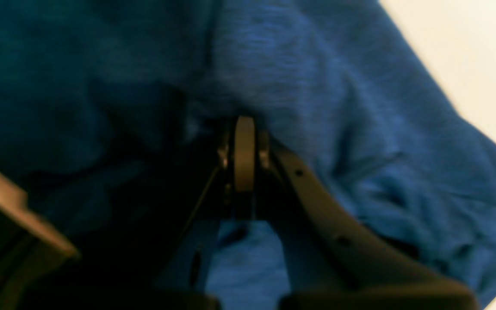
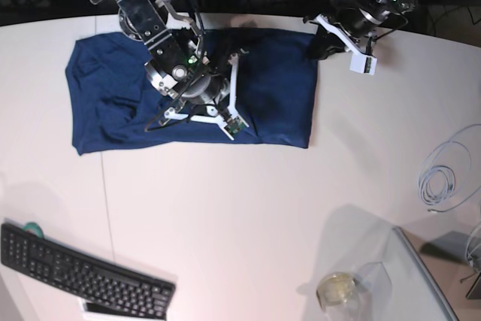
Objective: Layout the t-shirt on the table in an organized manner, then fold the t-shirt properly
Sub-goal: 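Withdraw the left gripper and move the right gripper to the shirt's middle, then smooth the folded shirt's middle with the right gripper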
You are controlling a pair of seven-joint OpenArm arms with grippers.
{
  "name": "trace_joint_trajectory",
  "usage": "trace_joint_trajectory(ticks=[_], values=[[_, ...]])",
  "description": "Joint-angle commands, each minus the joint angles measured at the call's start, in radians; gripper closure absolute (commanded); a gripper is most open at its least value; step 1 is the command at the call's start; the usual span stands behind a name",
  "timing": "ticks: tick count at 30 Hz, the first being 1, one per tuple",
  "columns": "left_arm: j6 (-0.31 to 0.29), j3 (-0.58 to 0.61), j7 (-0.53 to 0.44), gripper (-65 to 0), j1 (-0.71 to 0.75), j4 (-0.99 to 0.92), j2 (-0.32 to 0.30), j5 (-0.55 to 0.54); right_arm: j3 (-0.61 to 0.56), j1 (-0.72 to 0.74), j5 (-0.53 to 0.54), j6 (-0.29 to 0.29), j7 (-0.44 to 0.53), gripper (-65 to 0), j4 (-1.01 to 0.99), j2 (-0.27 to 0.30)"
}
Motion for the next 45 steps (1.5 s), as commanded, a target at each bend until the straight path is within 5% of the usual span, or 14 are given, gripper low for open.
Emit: trace_joint_trajectory(ticks=[1,10,14,21,30,35,45], values=[[0.001,-0.002,0.007,0.0,0.006,0.008,-0.004,0.006,0.001,0.022,-0.001,0.001,0.014,0.0,0.016,0.002],[-0.003,-0.005,0.007,0.0,0.013,0.016,-0.004,0.004,-0.002,0.019,-0.001,-0.001,0.002,0.0,0.168,0.054],[-0.003,-0.008,0.008,0.0,0.015,0.056,0.001,0.002,-0.044,-0.038,-0.001,0.001,-0.081,0.0,0.258,0.027],[0.001,-0.002,0.016,0.0,0.019,0.191,0.005,0.001,-0.107,-0.067,-0.001,-0.001,-0.049,0.0,0.14,-0.018],[0.001,0.0,0.011,0.0,-0.077,-0.013,0.005,0.004,-0.105,-0.047,-0.001,-0.001,-0.02,0.0,0.018,-0.045],[-0.003,0.0,0.01,0.0,-0.085,-0.071,0.002,0.004,-0.013,-0.026,-0.001,-0.001,-0.044,0.0,0.024,-0.045],[-0.004,0.0,0.008,0.0,-0.085,-0.107,-0.002,0.006,0.008,0.045,-0.001,-0.001,-0.064,0.0,0.03,-0.01]])
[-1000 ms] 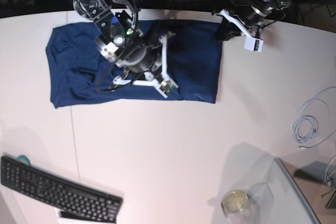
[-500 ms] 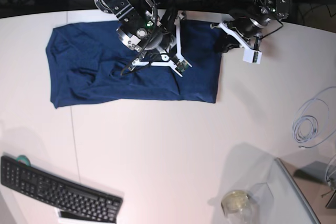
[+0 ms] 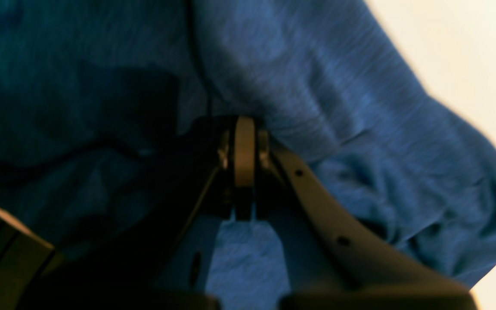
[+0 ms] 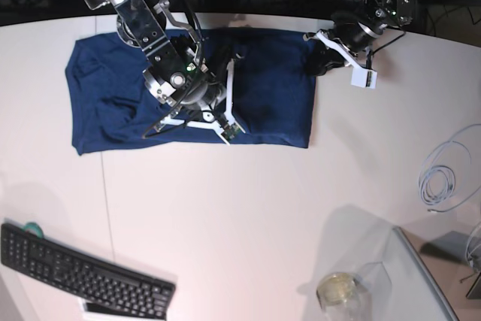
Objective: Layout the t-shirt on the table in an organized manner, then fold the t-shirt properly
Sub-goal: 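Smooth the folded shirt's middle with the right gripper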
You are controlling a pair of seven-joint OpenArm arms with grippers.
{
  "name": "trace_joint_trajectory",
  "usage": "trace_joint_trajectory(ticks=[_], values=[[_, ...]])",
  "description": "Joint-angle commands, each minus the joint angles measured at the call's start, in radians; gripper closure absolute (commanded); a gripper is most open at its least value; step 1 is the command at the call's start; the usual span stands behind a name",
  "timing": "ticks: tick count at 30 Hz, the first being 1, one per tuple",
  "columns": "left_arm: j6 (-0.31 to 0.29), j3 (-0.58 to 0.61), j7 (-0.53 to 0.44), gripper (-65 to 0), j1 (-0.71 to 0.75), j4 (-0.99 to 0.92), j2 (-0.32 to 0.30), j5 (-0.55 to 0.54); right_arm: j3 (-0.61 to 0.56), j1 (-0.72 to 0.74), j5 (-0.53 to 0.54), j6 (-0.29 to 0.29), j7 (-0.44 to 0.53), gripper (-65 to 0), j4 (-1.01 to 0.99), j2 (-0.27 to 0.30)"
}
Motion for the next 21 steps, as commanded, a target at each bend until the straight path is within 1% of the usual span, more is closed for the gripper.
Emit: trace_joint_trajectory(ticks=[1,3,6,9,11,13,16,18,21], values=[[0.011,0.0,0.038,0.0,0.007,0.003,-0.004,0.033,0.002,0.024,0.002,-0.001,0.017,0.0,0.014,-0.006],[0.011,0.0,0.038,0.0,0.012,0.009,-0.004,0.033,0.002,0.044,0.002,-0.001,0.017,0.0,0.014,0.017],[0.011,0.0,0.038,0.0,0.017,0.01,-0.004,0.033,0.002,0.078,0.002,-0.001,0.017,0.0,0.006,0.029],[0.011,0.0,0.038,0.0,0.018,0.01,-0.004,0.033,0.002,0.107,0.002,-0.001,0.025,0.0,-0.006,0.065],[0.011,0.0,0.038,0.0,0.018,0.02,-0.005,0.031,0.002,0.106,0.002,-0.001,0.025,0.0,0.033,0.074],[0.011,-0.006,0.041,0.0,0.038,0.055,-0.005,0.031,-0.001,0.083,0.002,-0.001,0.012,0.0,0.117,0.088],[0.011,-0.003,0.044,0.0,0.06,0.145,-0.005,0.031,-0.007,0.027,0.003,0.004,-0.04,0.0,0.243,0.085],[0.011,-0.002,0.046,0.0,0.066,0.181,-0.005,0.031,-0.032,0.006,0.005,0.004,-0.075,0.0,0.255,0.059],[0.011,-0.002,0.046,0.0,0.063,0.184,-0.004,0.031,-0.047,-0.028,0.005,0.004,-0.08,0.0,0.234,0.031]])
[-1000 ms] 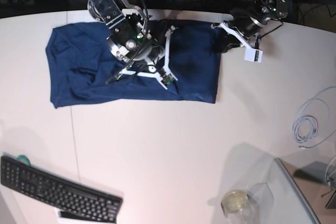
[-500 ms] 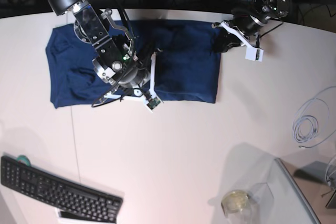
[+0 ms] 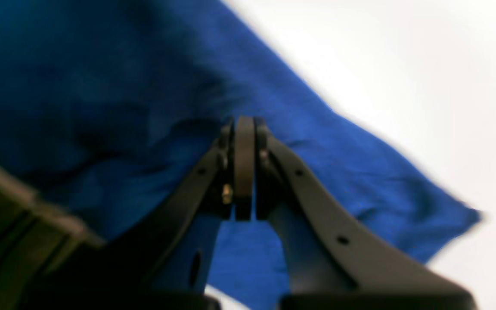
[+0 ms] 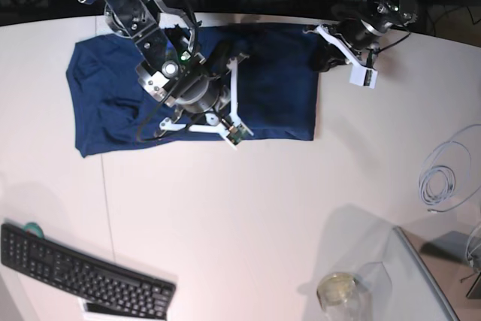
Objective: Layout the t-shirt on the table in an organized manner, then fold the t-shirt properly
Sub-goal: 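Smooth the folded shirt's middle with the right gripper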
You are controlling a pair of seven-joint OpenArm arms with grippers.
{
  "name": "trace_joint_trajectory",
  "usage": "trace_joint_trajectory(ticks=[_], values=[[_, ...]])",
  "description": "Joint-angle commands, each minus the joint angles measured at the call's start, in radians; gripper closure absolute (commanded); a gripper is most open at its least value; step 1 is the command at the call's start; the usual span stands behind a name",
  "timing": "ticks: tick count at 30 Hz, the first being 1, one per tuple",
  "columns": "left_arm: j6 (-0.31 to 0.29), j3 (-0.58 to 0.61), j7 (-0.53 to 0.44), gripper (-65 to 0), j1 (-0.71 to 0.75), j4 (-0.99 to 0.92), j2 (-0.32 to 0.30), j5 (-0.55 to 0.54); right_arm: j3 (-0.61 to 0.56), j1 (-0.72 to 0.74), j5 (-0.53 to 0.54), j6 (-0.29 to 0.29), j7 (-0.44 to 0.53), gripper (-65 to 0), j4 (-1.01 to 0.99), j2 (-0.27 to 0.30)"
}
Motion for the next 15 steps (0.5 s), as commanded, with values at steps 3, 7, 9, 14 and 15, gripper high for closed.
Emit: trace_joint_trajectory(ticks=[3,7,9,14,15], values=[[-0.001,-0.003,-0.017,0.0,0.002,0.015,-0.001,-0.017,0.008,-0.007,-0.005,0.0,0.013,0.0,-0.02,-0.04],[0.001,-0.003,-0.017,0.0,-0.003,0.015,-0.006,-0.017,0.008,0.015,-0.005,-0.002,0.019,0.0,-0.112,-0.054],[0.001,-0.003,-0.017,0.0,-0.003,0.014,-0.006,-0.017,0.014,0.042,-0.005,-0.004,0.05,0.0,-0.149,-0.051],[0.001,-0.004,-0.02,0.0,-0.012,-0.038,-0.007,-0.017,0.126,0.11,-0.005,0.0,0.076,0.0,-0.241,-0.048],[0.001,-0.004,-0.021,0.0,-0.012,-0.048,-0.007,-0.017,0.136,0.121,-0.005,0.0,0.076,0.0,-0.25,-0.046]])
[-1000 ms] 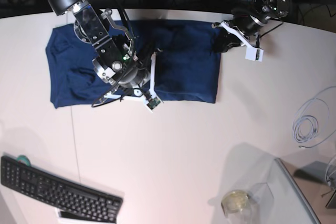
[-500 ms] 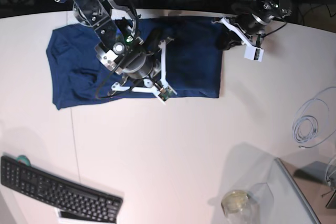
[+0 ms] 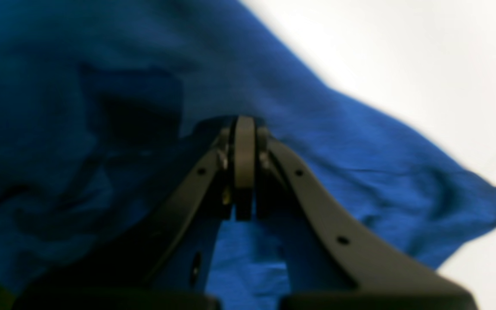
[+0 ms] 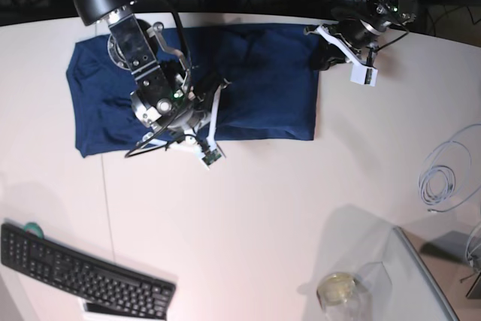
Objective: Layout the t-shirt on the table in an organized manner, then fold the t-shirt properly
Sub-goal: 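Smooth the folded shirt's middle with the right gripper, then move both grippers to the opposite ends of the folded shirt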
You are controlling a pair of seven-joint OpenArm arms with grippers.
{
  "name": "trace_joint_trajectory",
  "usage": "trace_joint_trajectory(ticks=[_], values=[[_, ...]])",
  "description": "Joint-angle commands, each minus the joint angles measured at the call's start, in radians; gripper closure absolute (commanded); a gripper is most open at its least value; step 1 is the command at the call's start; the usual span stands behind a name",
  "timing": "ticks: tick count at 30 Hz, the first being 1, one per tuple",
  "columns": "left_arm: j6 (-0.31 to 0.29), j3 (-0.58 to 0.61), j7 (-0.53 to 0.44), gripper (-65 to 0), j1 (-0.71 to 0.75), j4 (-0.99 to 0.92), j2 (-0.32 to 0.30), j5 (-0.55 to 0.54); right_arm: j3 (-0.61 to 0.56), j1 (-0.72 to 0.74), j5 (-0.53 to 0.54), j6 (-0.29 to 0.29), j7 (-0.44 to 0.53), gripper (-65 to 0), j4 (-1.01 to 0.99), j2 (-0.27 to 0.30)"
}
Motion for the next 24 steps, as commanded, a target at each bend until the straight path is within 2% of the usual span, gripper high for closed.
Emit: trace_joint_trajectory(ticks=[1,7,12,16,18,20,22,24], values=[[-0.005,-0.003,-0.008,0.0,0.001,0.007,-0.005,-0.002,0.006,0.024,0.004,0.001,0.013,0.0,0.01,-0.009],[-0.006,-0.012,-0.009,0.0,0.014,0.051,-0.005,-0.005,0.044,0.039,0.004,0.001,0.011,0.0,0.088,-0.009],[-0.006,-0.012,-0.005,0.0,0.06,0.191,-0.002,-0.007,0.072,-0.082,0.004,0.004,0.002,0.0,0.306,-0.006],[-0.003,0.0,-0.002,0.0,0.049,0.298,0.022,-0.008,0.069,-0.165,0.004,0.004,0.009,0.0,0.372,0.031],[-0.002,0.0,0.031,0.0,-0.006,0.321,0.051,-0.004,0.076,-0.188,0.004,0.004,0.011,0.0,0.369,0.035],[-0.002,0.0,0.103,0.0,-0.083,0.297,0.062,-0.004,0.075,-0.206,0.004,0.004,0.013,0.0,0.368,0.063],[-0.002,0.012,0.15,0.0,-0.164,0.232,0.077,-0.002,0.076,-0.223,0.004,0.004,0.013,0.0,0.372,0.072],[0.0,0.034,0.155,0.0,-0.232,0.148,0.074,-0.002,0.084,-0.234,0.004,0.002,0.013,0.0,0.386,0.078]])
